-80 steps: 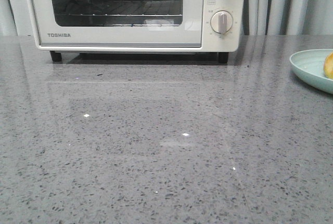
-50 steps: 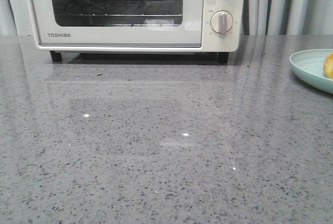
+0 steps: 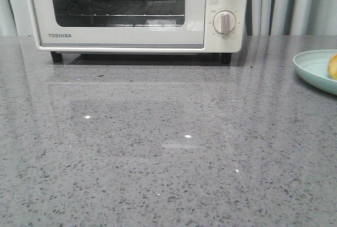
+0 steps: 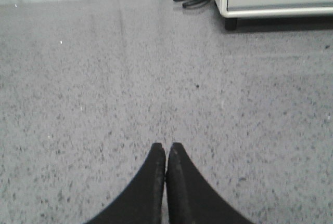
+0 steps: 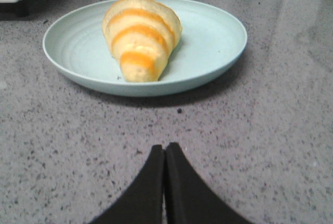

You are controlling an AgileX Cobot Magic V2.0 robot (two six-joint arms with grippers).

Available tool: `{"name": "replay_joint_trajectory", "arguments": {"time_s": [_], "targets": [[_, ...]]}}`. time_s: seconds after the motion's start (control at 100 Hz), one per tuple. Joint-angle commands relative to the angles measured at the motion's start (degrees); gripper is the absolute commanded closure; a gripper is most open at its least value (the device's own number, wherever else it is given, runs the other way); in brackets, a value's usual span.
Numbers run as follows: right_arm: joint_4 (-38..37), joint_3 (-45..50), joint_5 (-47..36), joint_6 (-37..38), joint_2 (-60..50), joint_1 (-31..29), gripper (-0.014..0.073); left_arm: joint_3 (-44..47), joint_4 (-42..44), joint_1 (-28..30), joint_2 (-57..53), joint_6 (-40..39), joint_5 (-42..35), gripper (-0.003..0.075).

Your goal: Put bread in oven

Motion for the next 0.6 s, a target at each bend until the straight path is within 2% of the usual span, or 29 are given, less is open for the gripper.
{"name": "replay_joint_trajectory", "arguments": {"time_s": [0.0,0.34,0.55,0.59], "targets": [[0.04,1.47,-10.21,-0.47,-1.25,-0.24,0.0651,1.23,-0.49,-0.44,-1.44,-0.13,-8.5,0.0741],[0.04,1.47,-33.51,0.24,-1.25,-0.24,0.0651,1.23,-0.49,-0.44,-1.44,-0.13,-21.9,0.0741],[0.04,1.47,-46.54,0.39,-1.25,-0.24,0.065,1.23,-0.49,-0.44,-1.44,-0.13,-25.24,0.0742],[0.04,1.47,-47.94,2.48,-1.25,-0.24,0.065,1.23,-0.49,-0.44,-1.44,-0.13,-25.55,0.0742]]}}
